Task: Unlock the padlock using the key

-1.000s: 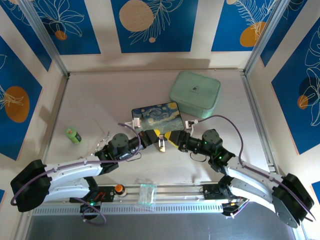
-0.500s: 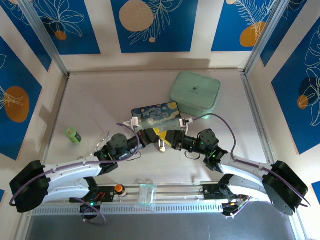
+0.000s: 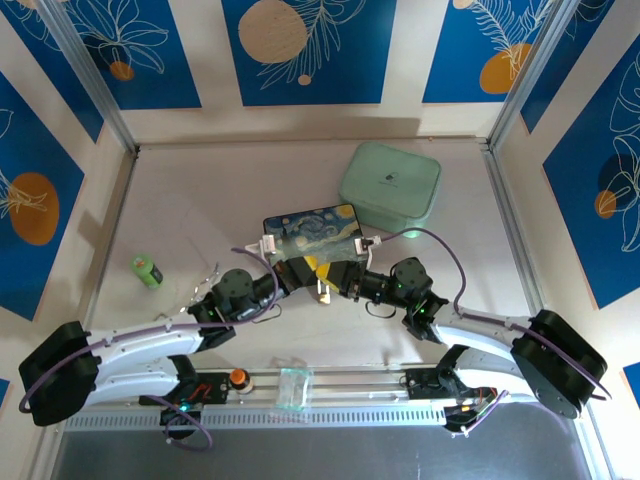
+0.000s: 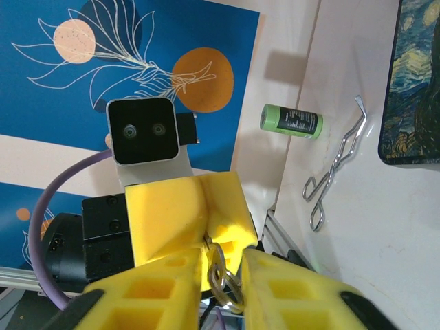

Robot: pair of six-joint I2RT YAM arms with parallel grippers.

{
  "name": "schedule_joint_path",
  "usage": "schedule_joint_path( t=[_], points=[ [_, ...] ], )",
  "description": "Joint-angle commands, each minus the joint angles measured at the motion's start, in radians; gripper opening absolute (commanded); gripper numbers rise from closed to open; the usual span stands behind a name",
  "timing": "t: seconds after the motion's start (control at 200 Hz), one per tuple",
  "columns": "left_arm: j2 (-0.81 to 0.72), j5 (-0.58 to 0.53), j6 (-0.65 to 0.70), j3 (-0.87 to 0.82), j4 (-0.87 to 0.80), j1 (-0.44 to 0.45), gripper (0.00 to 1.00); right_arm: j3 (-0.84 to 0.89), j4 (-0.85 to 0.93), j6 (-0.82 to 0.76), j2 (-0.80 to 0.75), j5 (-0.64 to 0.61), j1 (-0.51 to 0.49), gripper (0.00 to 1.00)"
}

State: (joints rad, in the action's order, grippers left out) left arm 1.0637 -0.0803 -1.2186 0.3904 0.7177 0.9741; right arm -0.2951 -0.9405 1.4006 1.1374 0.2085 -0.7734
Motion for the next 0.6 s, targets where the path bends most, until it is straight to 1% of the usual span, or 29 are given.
schedule_joint_path(
  t=[0.0, 0.135, 0.185, 0.29, 0.37, 0.405, 0.46, 0.48, 0.535, 0.595],
  points=[
    [-0.036, -0.031, -0.009, -0.015, 0.022, 0.011, 0.00, 0.001, -0.050, 0.010, -0.002, -0.026, -0.007, 0.18],
    [-0.049, -0.035, -0.001, -0.012, -0.008, 0.011, 0.00, -0.008, -0.047, 0.007, 0.002, -0.024, -0.012, 0.17],
    [-0.048, -0.036, -0.001, -0.013, -0.008, 0.011, 0.00, -0.010, -0.050, 0.009, 0.007, -0.024, -0.016, 0.14],
    [-0.040, -0.035, -0.001, -0.013, -0.005, 0.011, 0.00, -0.016, -0.056, 0.008, 0.018, -0.020, -0.022, 0.14],
    [-0.027, -0.029, -0.005, -0.015, 0.012, 0.011, 0.00, -0.022, -0.065, 0.010, 0.030, -0.014, -0.029, 0.18],
    [-0.022, -0.029, -0.008, -0.018, 0.024, 0.011, 0.00, -0.024, -0.066, 0.011, 0.033, -0.014, -0.030, 0.18],
    [-0.019, -0.029, -0.010, -0.021, 0.032, 0.011, 0.00, -0.025, -0.070, 0.009, 0.039, -0.017, -0.033, 0.15],
    [-0.017, -0.030, -0.010, -0.021, 0.032, 0.011, 0.00, -0.024, -0.070, 0.011, 0.040, -0.019, -0.033, 0.12],
    [-0.020, -0.033, -0.007, -0.022, 0.021, 0.011, 0.00, -0.021, -0.075, 0.015, 0.042, -0.028, -0.035, 0.09],
    [-0.024, -0.038, -0.004, -0.026, 0.018, 0.011, 0.00, -0.015, -0.079, 0.019, 0.044, -0.036, -0.035, 0.03]
  ],
)
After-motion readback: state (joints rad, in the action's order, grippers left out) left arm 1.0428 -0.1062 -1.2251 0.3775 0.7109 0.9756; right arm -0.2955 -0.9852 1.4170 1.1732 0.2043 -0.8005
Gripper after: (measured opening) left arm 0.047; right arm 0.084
